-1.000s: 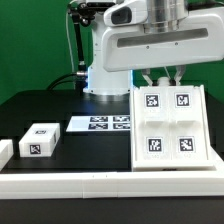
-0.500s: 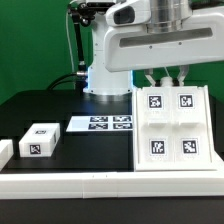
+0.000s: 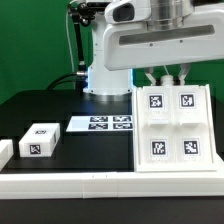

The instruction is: Assemble cabinet

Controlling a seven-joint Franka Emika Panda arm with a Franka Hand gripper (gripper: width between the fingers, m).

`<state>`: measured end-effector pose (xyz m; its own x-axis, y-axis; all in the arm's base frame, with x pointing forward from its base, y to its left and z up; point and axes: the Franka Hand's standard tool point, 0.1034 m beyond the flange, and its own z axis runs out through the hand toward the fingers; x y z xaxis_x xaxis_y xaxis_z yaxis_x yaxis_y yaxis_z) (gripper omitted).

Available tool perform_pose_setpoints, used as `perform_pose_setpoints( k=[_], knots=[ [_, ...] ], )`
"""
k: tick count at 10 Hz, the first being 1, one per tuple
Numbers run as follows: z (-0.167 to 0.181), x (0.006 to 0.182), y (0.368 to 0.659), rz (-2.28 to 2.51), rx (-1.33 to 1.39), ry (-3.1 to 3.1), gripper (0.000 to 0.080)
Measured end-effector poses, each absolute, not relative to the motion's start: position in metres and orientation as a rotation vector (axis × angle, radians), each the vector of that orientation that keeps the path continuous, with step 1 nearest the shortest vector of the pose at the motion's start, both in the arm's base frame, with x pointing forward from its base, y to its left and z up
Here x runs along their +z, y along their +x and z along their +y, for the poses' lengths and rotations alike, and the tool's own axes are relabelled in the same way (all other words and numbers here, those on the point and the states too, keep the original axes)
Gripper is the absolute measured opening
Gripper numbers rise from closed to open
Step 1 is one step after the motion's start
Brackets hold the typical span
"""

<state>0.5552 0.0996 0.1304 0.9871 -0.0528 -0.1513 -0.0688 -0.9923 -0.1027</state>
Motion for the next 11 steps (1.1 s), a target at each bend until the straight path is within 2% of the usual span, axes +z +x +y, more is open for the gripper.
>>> perform_pose_setpoints(
  k=[3,5,7,9,11],
  knots=[
    [0.099,0.131,0.553,0.093,0.244,-3.023,0.0222],
    [0.096,0.144,0.551,0.092,0.310,-3.015,0.0222],
    [0.095,0.146,0.553,0.086,0.341,-3.010,0.0222],
    [0.098,0.138,0.562,0.093,0.339,-3.011,0.0222],
    [0.100,0.139,0.573,0.127,0.320,-3.013,0.0222]
  ],
)
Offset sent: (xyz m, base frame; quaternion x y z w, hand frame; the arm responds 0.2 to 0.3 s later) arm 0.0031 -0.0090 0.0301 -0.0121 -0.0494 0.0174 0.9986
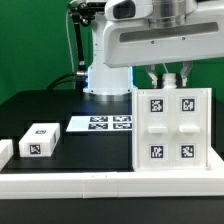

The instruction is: Assemble cabinet

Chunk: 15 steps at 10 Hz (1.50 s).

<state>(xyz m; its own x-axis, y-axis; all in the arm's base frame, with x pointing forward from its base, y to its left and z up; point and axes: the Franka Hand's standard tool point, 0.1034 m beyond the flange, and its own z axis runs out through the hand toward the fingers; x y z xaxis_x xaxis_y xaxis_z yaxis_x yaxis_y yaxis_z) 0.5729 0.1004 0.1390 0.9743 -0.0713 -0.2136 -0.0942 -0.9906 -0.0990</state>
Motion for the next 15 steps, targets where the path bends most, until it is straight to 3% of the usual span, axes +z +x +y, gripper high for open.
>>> perform_pose_setpoints(
  k=[5,6,7,8,9,14,15],
  knots=[
    [0.103,0.140,0.591,0.133,0.269,-3.030,0.0222],
    [0.103,0.140,0.591,0.132,0.269,-3.029,0.0310],
    [0.103,0.140,0.591,0.133,0.269,-3.029,0.0310],
    [0.103,0.140,0.591,0.133,0.269,-3.029,0.0513],
    [0.103,0.140,0.591,0.133,0.269,-3.029,0.0610],
    [0.103,0.140,0.591,0.132,0.268,-3.029,0.0649],
    [0.102,0.151,0.590,0.127,0.251,-3.029,0.0649]
  ],
)
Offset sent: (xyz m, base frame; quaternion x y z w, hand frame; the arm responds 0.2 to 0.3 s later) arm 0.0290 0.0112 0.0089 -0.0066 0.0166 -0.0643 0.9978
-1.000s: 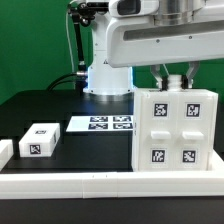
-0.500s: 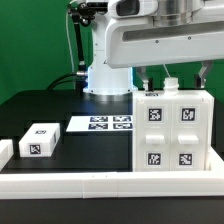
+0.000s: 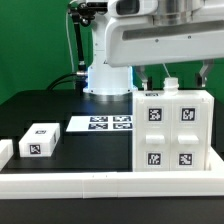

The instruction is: Assemble cabinet

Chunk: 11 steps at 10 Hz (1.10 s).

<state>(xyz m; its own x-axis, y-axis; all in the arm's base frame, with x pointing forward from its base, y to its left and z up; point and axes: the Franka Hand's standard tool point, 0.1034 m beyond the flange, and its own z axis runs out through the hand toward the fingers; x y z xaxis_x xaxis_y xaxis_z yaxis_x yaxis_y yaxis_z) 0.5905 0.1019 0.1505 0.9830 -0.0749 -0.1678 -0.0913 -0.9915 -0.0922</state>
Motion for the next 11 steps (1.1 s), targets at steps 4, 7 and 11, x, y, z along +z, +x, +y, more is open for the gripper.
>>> perform_pose_setpoints(
  k=[4,7,11],
  knots=[
    [0.055,0.176,0.548,0.067,0.216,-3.028,0.0649],
    [0.037,0.165,0.543,0.029,0.168,-3.038,0.0649],
    [0.033,0.160,0.542,0.051,0.159,-3.035,0.0649]
  ],
)
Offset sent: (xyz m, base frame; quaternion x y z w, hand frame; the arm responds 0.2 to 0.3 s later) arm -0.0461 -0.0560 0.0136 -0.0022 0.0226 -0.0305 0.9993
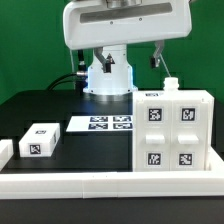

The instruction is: Assemble cabinet

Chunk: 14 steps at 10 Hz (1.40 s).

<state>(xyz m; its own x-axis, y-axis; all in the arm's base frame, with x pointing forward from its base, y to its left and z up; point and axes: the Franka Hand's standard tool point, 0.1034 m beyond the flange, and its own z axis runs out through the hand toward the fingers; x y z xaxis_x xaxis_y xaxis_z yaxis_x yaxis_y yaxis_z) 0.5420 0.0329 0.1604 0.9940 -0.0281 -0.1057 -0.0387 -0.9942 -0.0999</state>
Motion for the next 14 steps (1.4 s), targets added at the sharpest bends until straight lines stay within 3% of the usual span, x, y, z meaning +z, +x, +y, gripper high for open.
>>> perform_pose_setpoints(
  k=[5,9,12,14],
  knots=[
    [-0.074,0.101,0.498,0.104,0.142,-3.027,0.0649],
    [-0.070,0.101,0.500,0.102,0.145,-3.028,0.0649],
    [-0.124,0.066,0.479,0.031,0.103,-3.089,0.0649],
    [-0.150,0.056,0.475,-0.034,0.042,-3.127,0.0649]
  ],
)
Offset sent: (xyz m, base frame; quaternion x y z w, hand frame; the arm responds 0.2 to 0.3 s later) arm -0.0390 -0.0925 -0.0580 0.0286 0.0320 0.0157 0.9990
